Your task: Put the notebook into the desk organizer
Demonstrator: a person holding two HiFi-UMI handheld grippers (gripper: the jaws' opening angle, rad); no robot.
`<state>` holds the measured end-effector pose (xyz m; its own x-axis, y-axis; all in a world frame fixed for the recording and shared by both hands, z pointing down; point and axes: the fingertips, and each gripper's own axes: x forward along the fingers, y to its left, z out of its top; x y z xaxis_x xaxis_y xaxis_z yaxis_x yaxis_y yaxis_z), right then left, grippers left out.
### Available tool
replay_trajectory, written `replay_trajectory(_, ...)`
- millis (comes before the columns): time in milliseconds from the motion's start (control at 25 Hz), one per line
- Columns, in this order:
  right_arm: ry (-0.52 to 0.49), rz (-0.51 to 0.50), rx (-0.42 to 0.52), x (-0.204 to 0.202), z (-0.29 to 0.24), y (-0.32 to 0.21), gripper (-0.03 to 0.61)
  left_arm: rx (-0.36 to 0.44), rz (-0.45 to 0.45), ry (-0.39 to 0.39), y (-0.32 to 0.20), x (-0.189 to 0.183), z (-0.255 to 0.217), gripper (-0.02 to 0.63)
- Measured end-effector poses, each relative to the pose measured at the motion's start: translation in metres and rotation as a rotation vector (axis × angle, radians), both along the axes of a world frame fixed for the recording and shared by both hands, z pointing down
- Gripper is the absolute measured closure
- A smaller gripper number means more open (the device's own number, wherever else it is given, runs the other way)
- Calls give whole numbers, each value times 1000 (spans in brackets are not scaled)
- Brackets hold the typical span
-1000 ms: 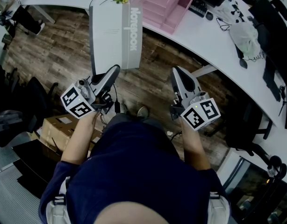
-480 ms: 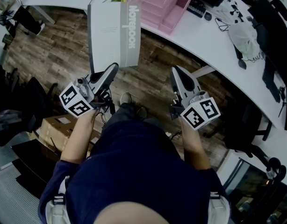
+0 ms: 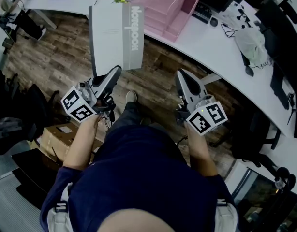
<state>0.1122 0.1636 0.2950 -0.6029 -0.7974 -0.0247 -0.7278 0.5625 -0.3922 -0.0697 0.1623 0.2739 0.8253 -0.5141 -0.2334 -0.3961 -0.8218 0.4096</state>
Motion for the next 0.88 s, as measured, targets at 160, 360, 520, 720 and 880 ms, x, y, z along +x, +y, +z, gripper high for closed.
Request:
replay_trajectory(160,2,1,-6,-1,4,-12,574,-6,2,1,-11,-1,5,578)
replay_trajectory(360,5,6,-18,-7,8,-32,574,-20,8,6,-31,-6,12,578)
replay_trajectory(520,8,7,-29,-14,11,-51,574,-26,15,11,-52,-11,13,578)
replay_trajectory(720,11,13,-46,-23,17,-77,574,-43,23,16,-79,-19,20,578)
replay_trajectory(880,14,21,-62,-28,23,-100,574,-58,34,19,-103,-23,26,578)
